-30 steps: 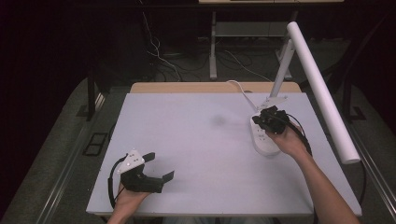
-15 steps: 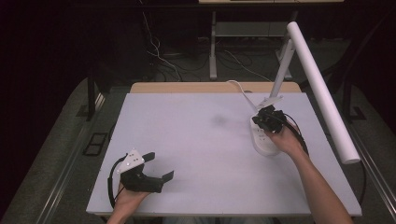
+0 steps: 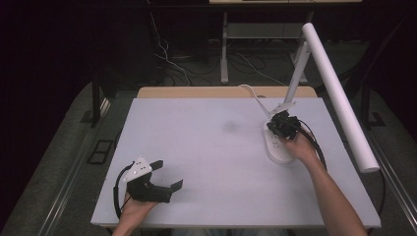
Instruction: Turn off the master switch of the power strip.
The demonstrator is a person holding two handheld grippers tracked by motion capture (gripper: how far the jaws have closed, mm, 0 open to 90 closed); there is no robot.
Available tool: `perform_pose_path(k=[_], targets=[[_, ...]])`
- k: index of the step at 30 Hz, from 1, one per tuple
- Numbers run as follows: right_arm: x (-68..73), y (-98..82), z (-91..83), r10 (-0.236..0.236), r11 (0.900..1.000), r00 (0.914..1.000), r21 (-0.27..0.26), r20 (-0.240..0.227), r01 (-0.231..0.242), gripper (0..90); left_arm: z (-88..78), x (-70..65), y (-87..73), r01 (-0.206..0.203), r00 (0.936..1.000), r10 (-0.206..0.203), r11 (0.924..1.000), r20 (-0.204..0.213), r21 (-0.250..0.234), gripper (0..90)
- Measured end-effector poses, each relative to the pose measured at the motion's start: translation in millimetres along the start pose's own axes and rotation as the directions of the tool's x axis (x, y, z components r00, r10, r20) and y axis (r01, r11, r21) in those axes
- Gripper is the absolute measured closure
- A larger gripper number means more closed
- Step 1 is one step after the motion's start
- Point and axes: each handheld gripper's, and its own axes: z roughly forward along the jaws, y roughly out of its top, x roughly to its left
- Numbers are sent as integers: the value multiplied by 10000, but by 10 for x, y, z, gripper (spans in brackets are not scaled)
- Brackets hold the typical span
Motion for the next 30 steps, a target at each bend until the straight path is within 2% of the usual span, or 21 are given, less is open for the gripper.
perform_pose_path(k=[10,19,30], targets=[[-12,-15,55,-57,10000,9998,59,194,56,894,-6,6,0,17,10000,-17,10000,-5,-30,0],[-12,-23,69,-224,9997,9994,119,253,221,895,-2,-4,2,-25,10000,25,10000,7,-5,0],[-8,-24,74,-184,9997,9995,169,256,179,896,4,-9,1,-24,10000,25,10000,36,-20,0]])
